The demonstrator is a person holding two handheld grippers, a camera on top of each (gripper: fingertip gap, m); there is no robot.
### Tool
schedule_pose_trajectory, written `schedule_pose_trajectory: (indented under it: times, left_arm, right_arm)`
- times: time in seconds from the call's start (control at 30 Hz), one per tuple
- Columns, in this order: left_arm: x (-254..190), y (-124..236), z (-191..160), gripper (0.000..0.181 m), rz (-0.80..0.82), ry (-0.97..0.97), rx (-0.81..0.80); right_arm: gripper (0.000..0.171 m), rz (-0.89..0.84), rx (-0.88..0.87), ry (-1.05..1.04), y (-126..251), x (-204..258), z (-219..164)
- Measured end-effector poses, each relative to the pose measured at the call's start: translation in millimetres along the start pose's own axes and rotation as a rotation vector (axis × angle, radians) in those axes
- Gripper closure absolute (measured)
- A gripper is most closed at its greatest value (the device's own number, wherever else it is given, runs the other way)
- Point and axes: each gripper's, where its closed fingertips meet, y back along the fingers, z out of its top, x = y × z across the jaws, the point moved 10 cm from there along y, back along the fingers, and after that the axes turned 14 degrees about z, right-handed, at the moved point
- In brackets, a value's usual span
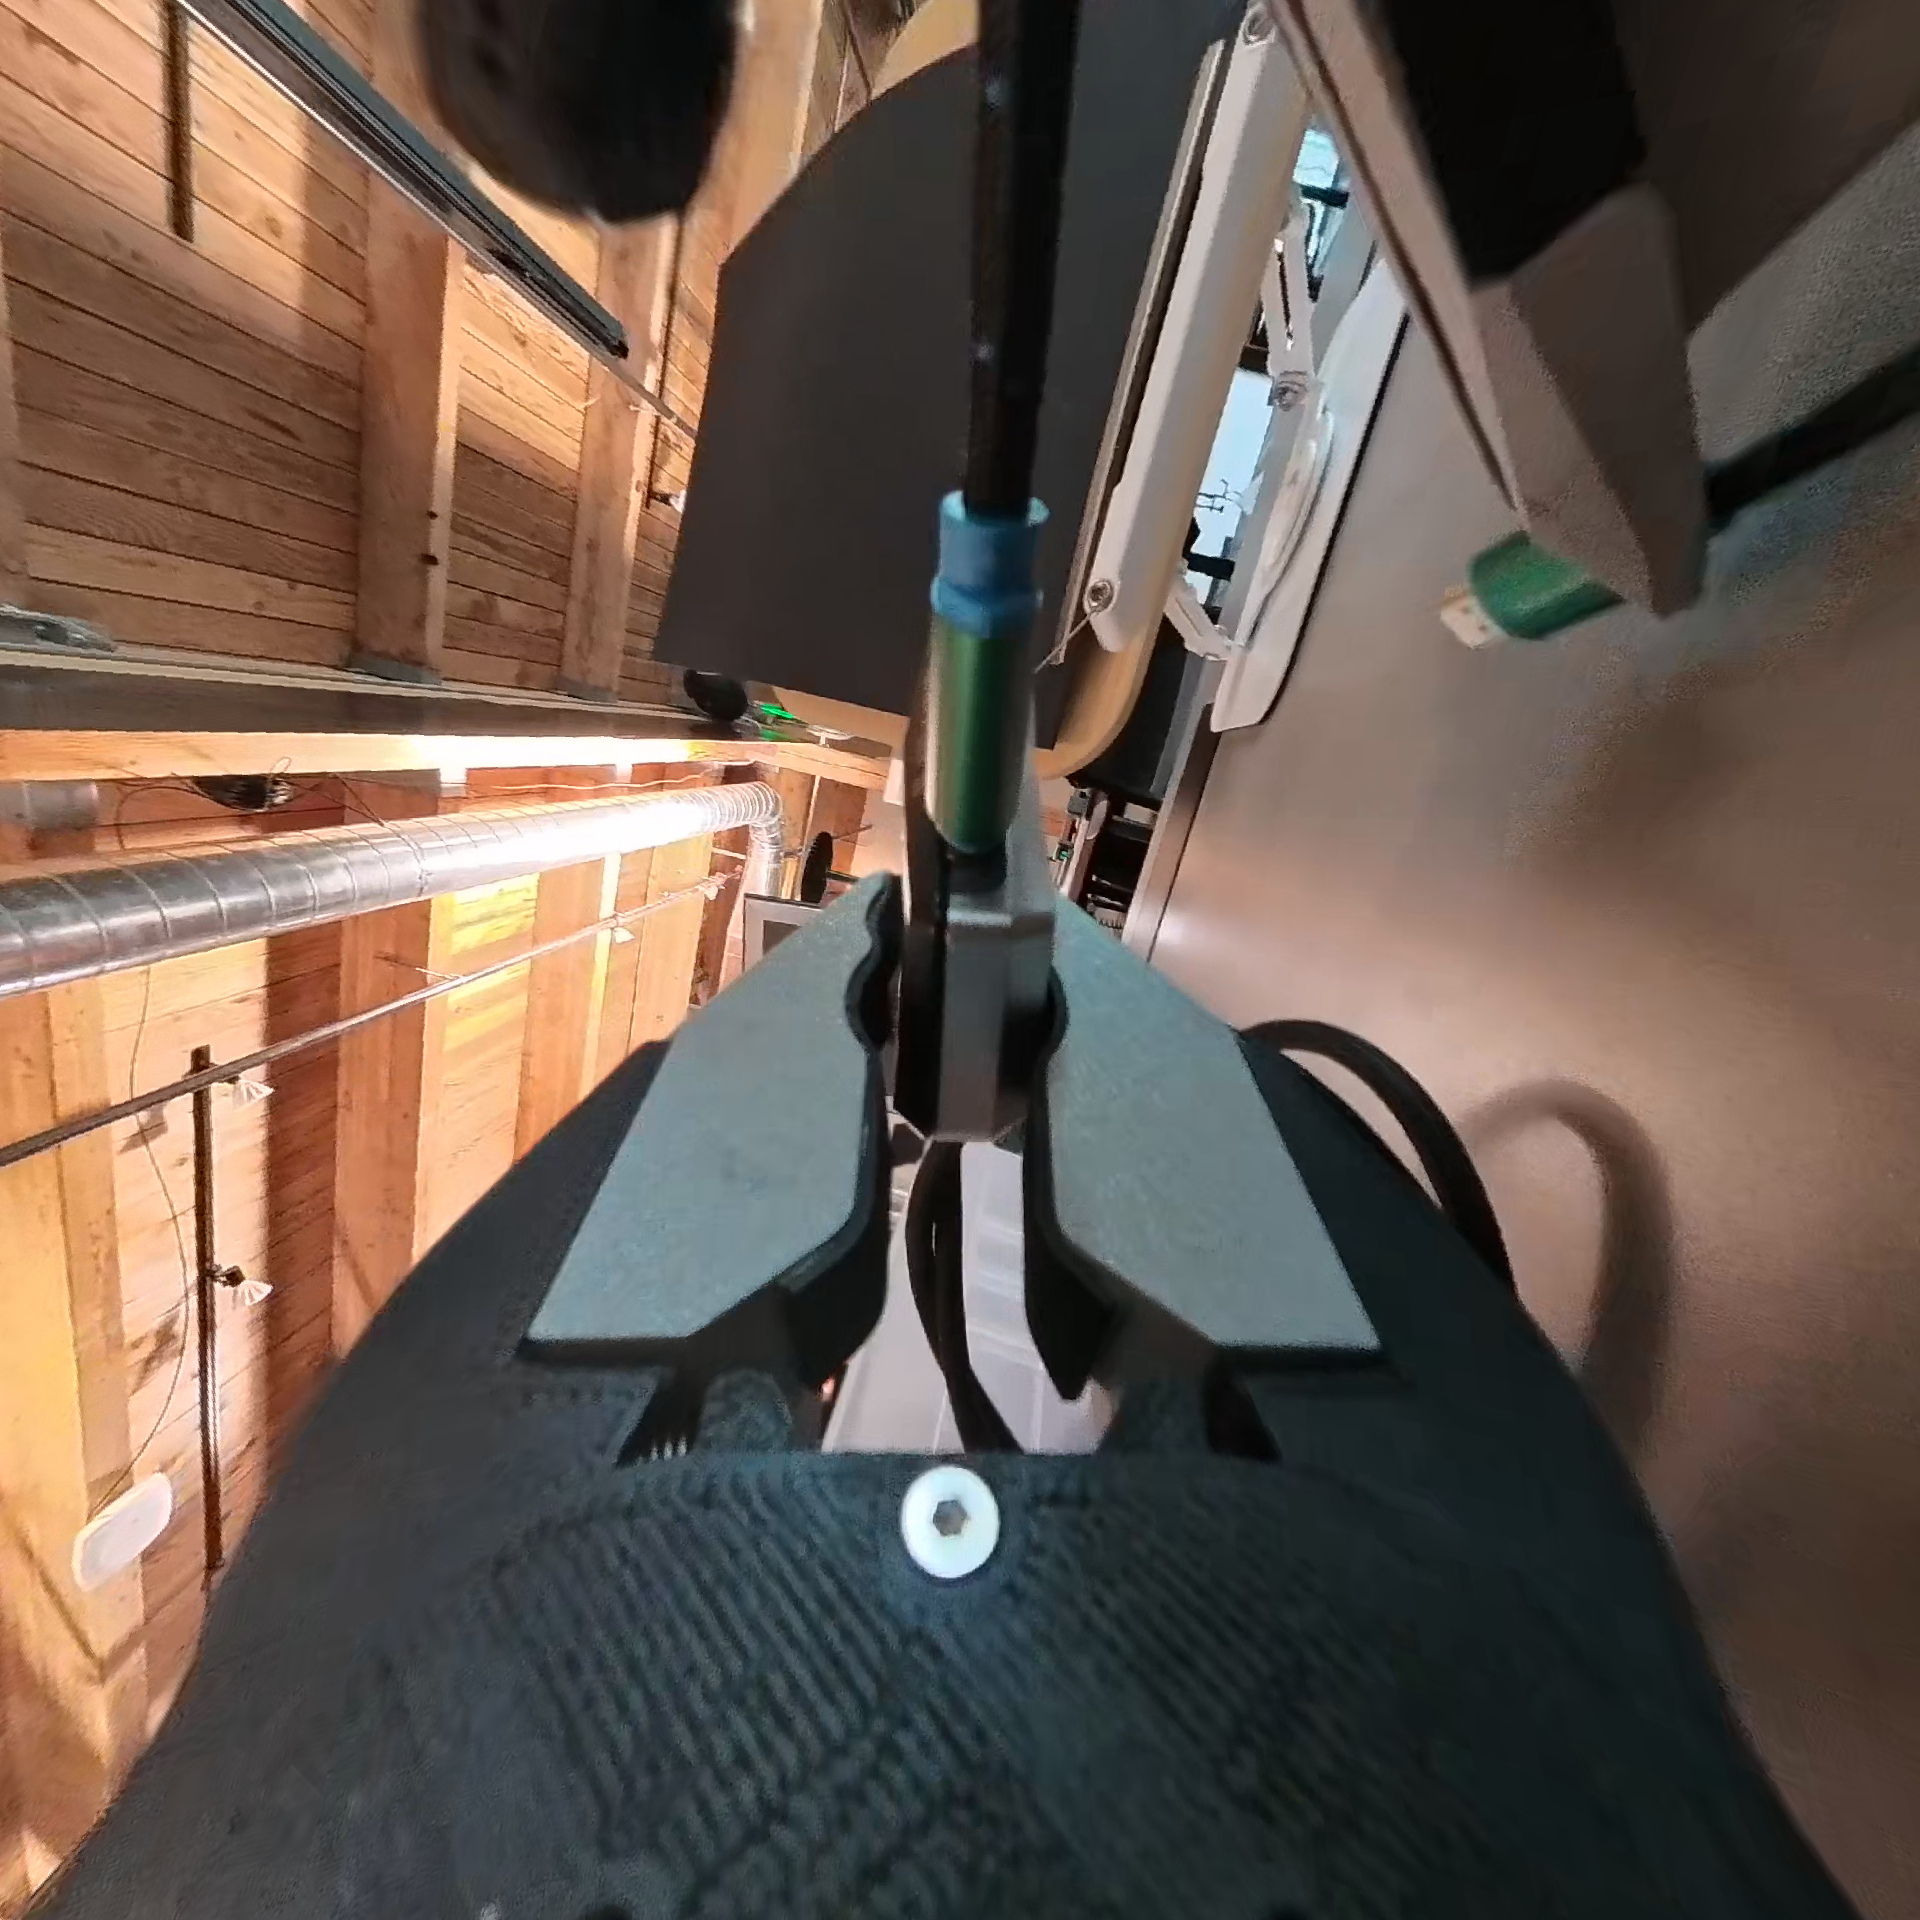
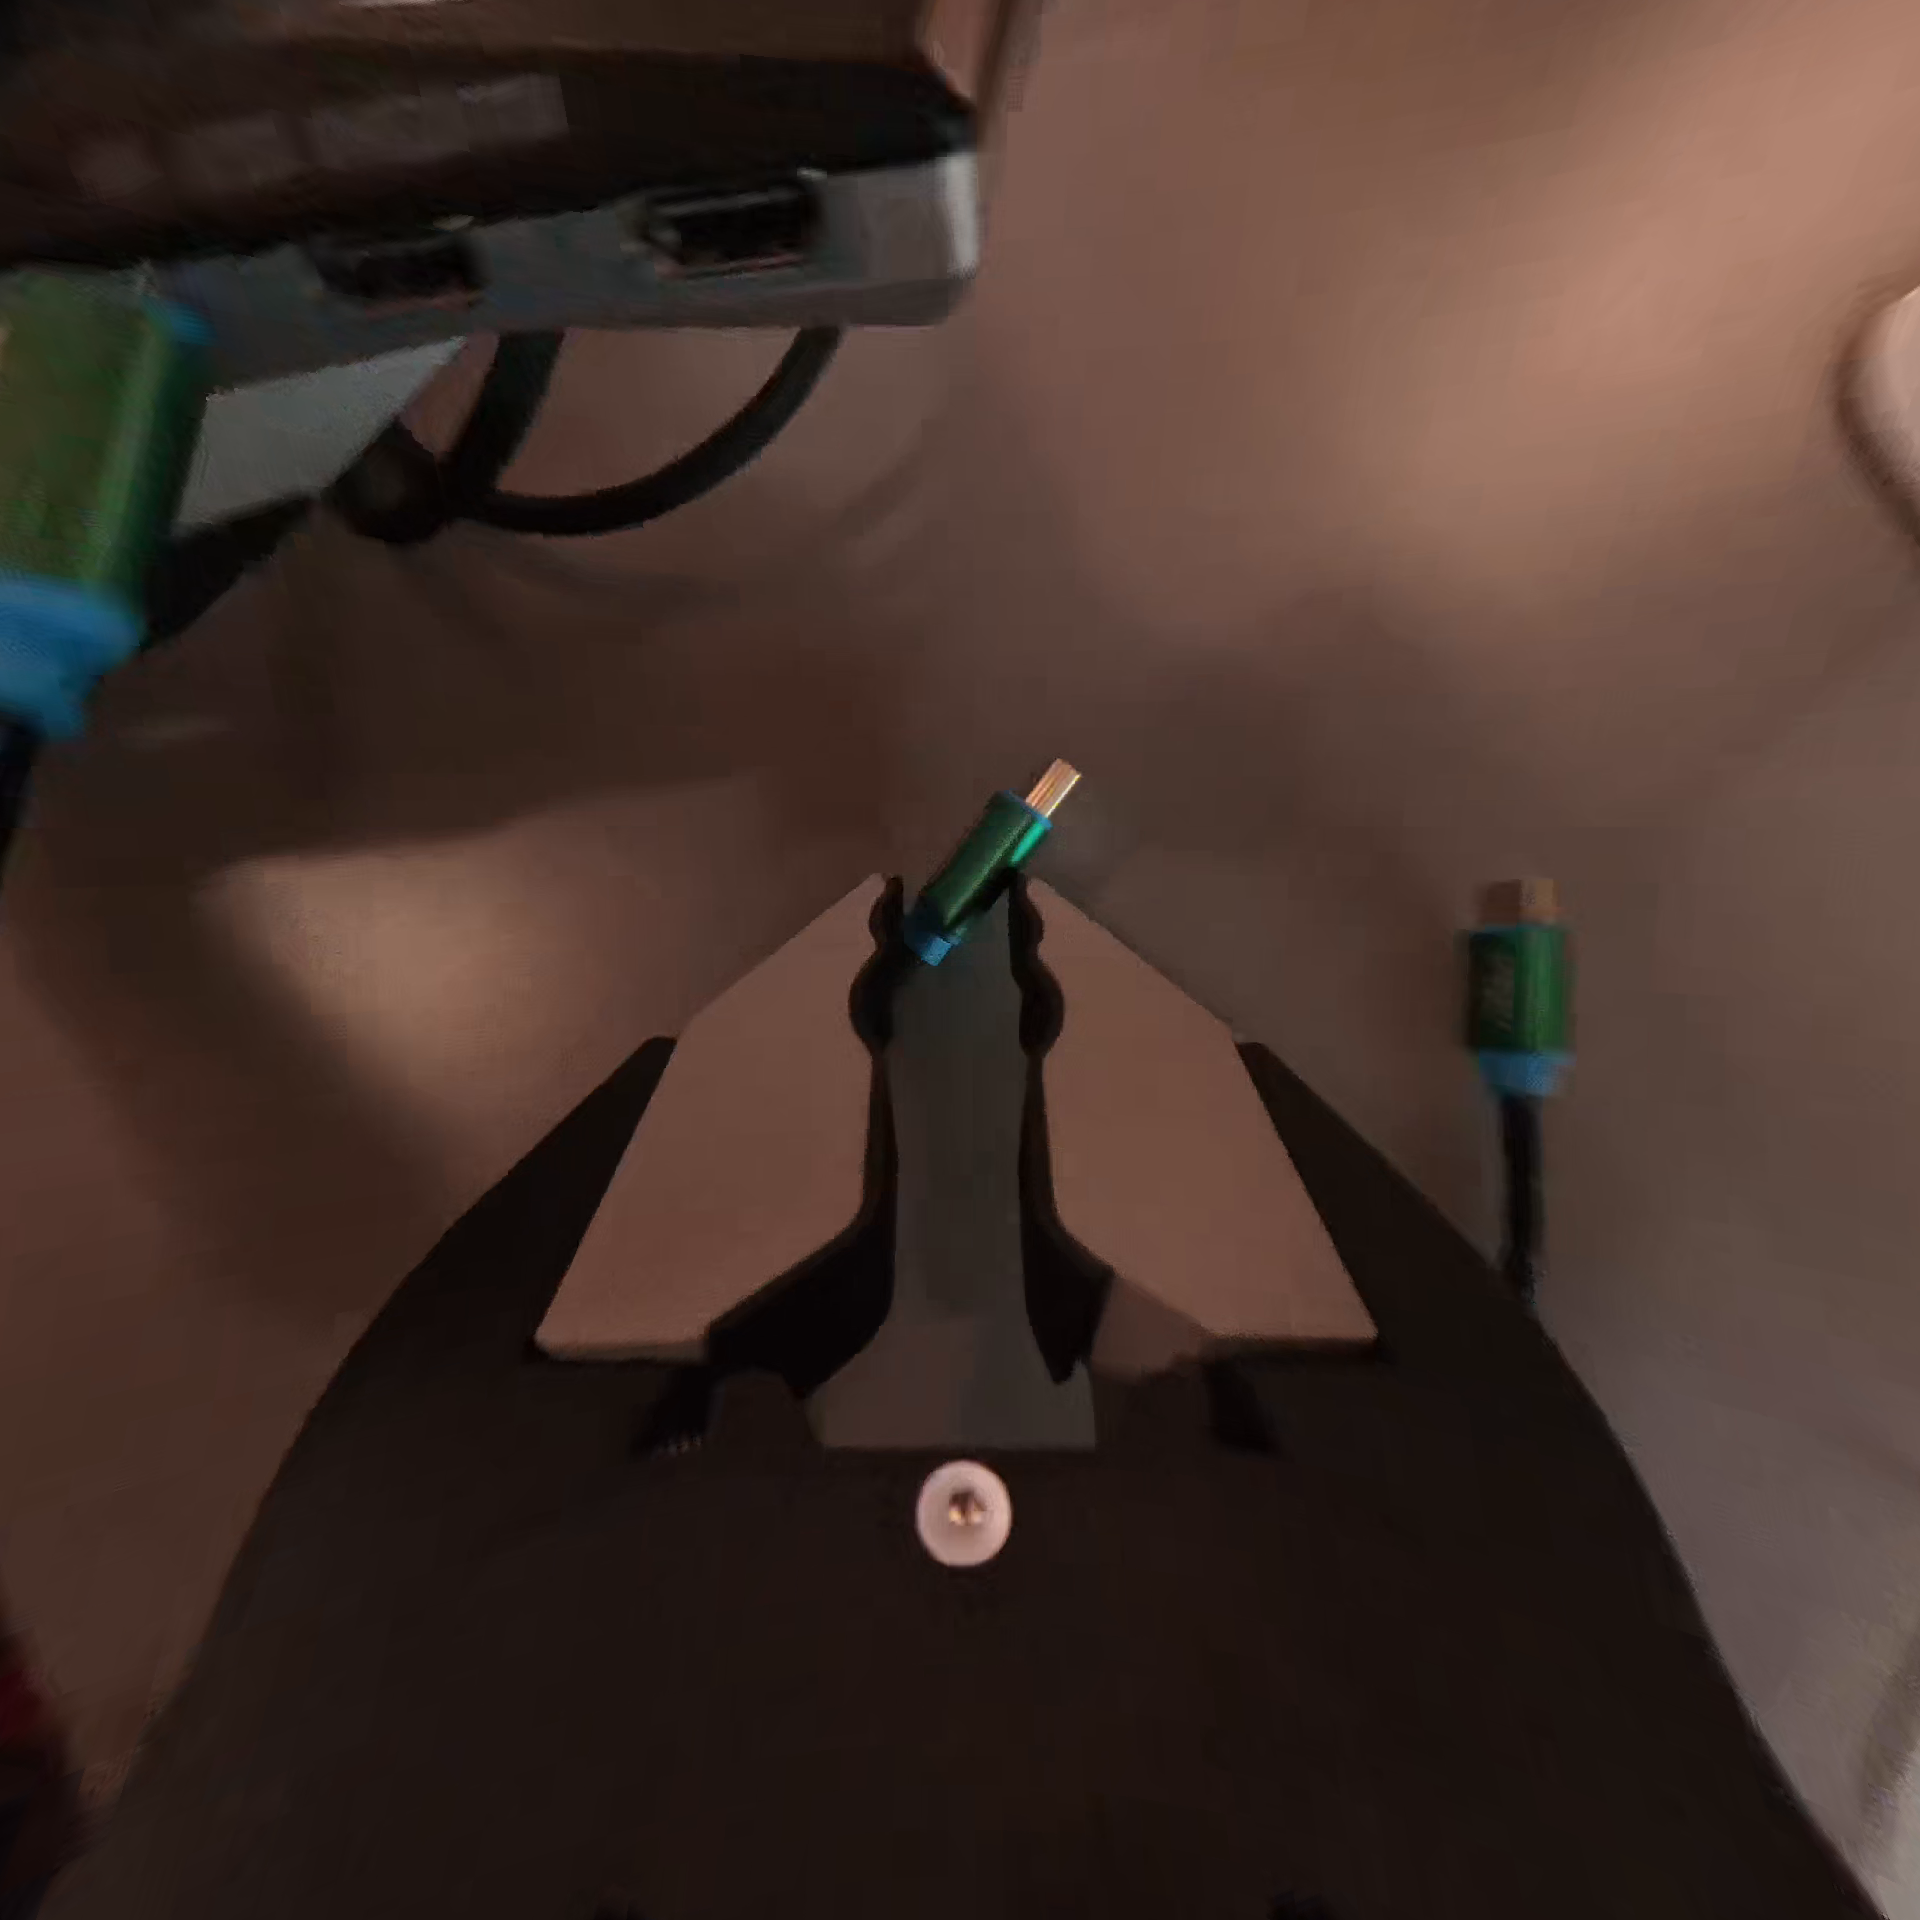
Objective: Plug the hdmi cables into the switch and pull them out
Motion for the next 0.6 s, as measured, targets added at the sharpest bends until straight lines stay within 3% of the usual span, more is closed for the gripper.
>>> schedule_pose_trajectory:
  times: [0.2, 0.33, 0.43, 0.6]
  left_arm:
    - [-7.6, -1.6, -3.2, 0.162, -0.104, 0.034, 0.033]
    - [-17.9, 1.3, 0.0, 0.161, -0.212, 0.014, 0.028]
    - [-26.2, 3.1, 4.4, 0.161, -0.225, -0.077, 0.012]
    - [-25.1, 1.7, 0.4, 0.161, -0.235, -0.042, 0.03]
  right_arm:
    - [0.156, -0.592, 0.127, 0.566, 38.6, 10.0, -16.0]
    - [0.156, -0.872, 0.237, 0.858, 33.1, 14.2, -33.6]
    - [0.157, -0.902, 0.28, 0.912, 21.7, 13.1, -45.4]
    - [0.157, -0.713, 0.248, 0.858, 28.4, 12.3, -54.6]
